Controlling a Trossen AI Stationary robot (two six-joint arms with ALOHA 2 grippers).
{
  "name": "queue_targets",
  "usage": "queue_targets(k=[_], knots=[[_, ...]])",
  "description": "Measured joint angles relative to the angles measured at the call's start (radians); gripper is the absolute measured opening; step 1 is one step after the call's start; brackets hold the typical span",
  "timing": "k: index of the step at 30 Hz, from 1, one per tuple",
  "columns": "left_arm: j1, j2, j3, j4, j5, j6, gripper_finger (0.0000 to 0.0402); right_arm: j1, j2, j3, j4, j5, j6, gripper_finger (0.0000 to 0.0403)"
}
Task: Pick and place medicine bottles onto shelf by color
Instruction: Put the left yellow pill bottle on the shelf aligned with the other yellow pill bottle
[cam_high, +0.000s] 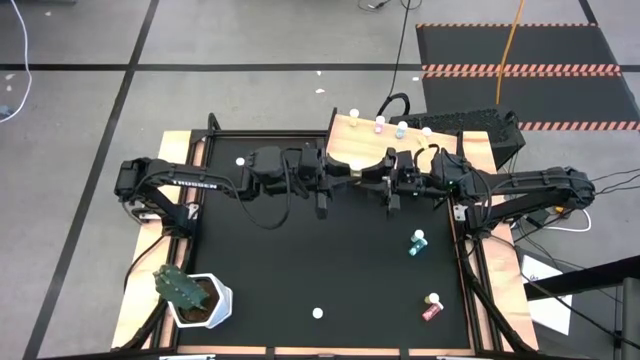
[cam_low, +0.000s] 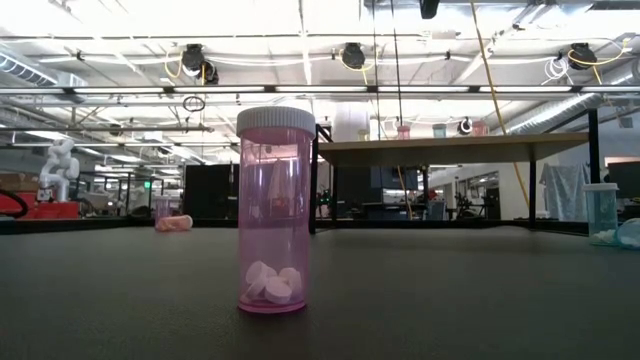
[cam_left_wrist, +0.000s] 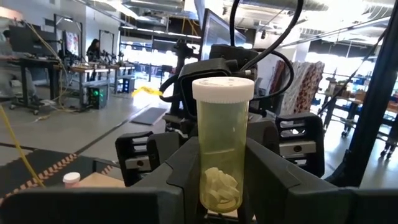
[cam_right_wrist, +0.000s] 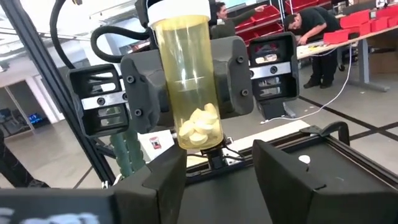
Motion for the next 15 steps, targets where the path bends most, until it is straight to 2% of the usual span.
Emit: queue_targets(k=[12, 15], knots=[[0.014, 0.0, -0.001, -0.005, 0.007, -0.015, 0.0108, -0.009, 0.0, 0.0, -0.01, -0.012, -0.003, 0.0204], [0.024, 0.001, -0.001, -0.007, 0.002, -0.023, 0.0108, -0.012, 0.0, 0.0, -0.024, 0.045, -0.017, 0.0215]])
